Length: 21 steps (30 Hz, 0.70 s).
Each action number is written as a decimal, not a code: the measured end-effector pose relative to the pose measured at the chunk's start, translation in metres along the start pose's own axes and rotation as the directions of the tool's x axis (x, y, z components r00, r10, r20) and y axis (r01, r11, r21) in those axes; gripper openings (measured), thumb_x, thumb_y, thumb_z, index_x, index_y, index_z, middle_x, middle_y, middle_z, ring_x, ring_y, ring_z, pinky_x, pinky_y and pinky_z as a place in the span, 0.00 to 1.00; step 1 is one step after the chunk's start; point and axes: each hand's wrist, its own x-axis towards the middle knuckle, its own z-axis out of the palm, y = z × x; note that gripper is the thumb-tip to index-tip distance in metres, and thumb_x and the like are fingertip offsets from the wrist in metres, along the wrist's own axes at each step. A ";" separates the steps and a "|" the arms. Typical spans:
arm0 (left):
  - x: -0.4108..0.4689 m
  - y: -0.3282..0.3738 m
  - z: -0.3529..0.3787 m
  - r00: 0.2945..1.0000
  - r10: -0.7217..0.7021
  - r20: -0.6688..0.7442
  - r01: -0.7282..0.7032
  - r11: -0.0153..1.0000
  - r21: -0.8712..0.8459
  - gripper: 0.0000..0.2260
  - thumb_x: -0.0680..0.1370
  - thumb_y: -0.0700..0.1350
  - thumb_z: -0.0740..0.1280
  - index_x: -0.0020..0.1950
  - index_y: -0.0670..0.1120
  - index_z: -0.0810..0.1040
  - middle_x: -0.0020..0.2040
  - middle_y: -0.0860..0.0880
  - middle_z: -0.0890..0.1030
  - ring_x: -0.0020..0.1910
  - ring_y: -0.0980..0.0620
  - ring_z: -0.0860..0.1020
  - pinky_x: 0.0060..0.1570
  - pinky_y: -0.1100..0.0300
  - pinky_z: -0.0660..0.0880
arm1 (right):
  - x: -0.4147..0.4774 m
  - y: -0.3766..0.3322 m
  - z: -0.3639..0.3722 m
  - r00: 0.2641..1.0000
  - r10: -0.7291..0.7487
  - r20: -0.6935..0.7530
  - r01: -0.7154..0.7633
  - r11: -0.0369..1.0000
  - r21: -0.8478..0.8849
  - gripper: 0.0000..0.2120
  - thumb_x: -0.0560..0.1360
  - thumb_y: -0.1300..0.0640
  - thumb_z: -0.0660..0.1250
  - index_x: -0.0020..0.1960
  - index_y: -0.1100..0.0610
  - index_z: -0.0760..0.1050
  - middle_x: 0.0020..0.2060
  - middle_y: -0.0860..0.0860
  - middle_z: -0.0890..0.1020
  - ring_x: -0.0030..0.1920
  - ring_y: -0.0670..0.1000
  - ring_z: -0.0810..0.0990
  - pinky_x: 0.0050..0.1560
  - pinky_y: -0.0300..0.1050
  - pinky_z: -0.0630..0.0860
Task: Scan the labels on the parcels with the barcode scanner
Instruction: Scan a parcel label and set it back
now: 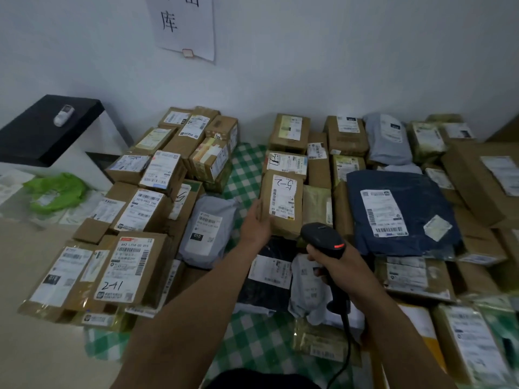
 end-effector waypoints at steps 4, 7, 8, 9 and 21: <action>-0.044 -0.019 -0.003 0.999 0.004 -0.038 -0.012 0.977 -0.213 0.29 0.82 0.46 0.70 0.78 0.63 0.62 0.72 0.53 0.74 0.66 0.52 0.75 0.63 0.54 0.77 | -0.005 -0.005 0.008 0.994 -0.085 -0.067 0.088 0.995 0.042 0.16 0.76 0.53 0.77 0.63 0.49 0.79 0.49 0.48 0.87 0.39 0.42 0.86 0.36 0.33 0.78; -0.075 -0.040 0.000 0.999 -0.028 -0.027 0.018 0.946 -0.322 0.33 0.80 0.47 0.73 0.68 0.78 0.60 0.68 0.56 0.76 0.67 0.50 0.76 0.62 0.44 0.79 | -0.008 -0.008 0.016 0.985 -0.123 -0.119 0.130 0.990 0.056 0.20 0.76 0.54 0.76 0.66 0.52 0.77 0.50 0.48 0.86 0.39 0.39 0.85 0.33 0.29 0.76; -0.085 -0.045 0.001 1.000 -0.014 -0.013 0.009 0.940 -0.340 0.35 0.79 0.47 0.74 0.69 0.80 0.59 0.68 0.56 0.76 0.67 0.51 0.76 0.60 0.45 0.81 | -0.009 -0.009 0.019 0.983 -0.132 -0.125 0.140 0.988 0.063 0.20 0.77 0.54 0.76 0.66 0.52 0.77 0.50 0.47 0.85 0.38 0.37 0.84 0.32 0.28 0.75; -0.093 -0.048 0.001 1.000 0.004 -0.005 -0.006 0.941 -0.339 0.38 0.79 0.49 0.74 0.70 0.82 0.56 0.69 0.55 0.76 0.68 0.51 0.76 0.59 0.45 0.81 | -0.010 -0.010 0.021 0.982 -0.142 -0.123 0.151 0.986 0.067 0.20 0.77 0.55 0.76 0.67 0.51 0.76 0.51 0.46 0.84 0.38 0.36 0.83 0.31 0.26 0.74; -0.104 -0.032 -0.036 0.968 0.246 -0.060 -0.252 0.952 -0.174 0.39 0.82 0.40 0.70 0.75 0.71 0.48 0.73 0.60 0.71 0.66 0.71 0.72 0.59 0.69 0.76 | -0.024 -0.028 0.026 0.984 -0.175 0.023 0.176 0.983 -0.054 0.16 0.76 0.53 0.76 0.62 0.46 0.78 0.48 0.49 0.87 0.41 0.51 0.88 0.40 0.43 0.80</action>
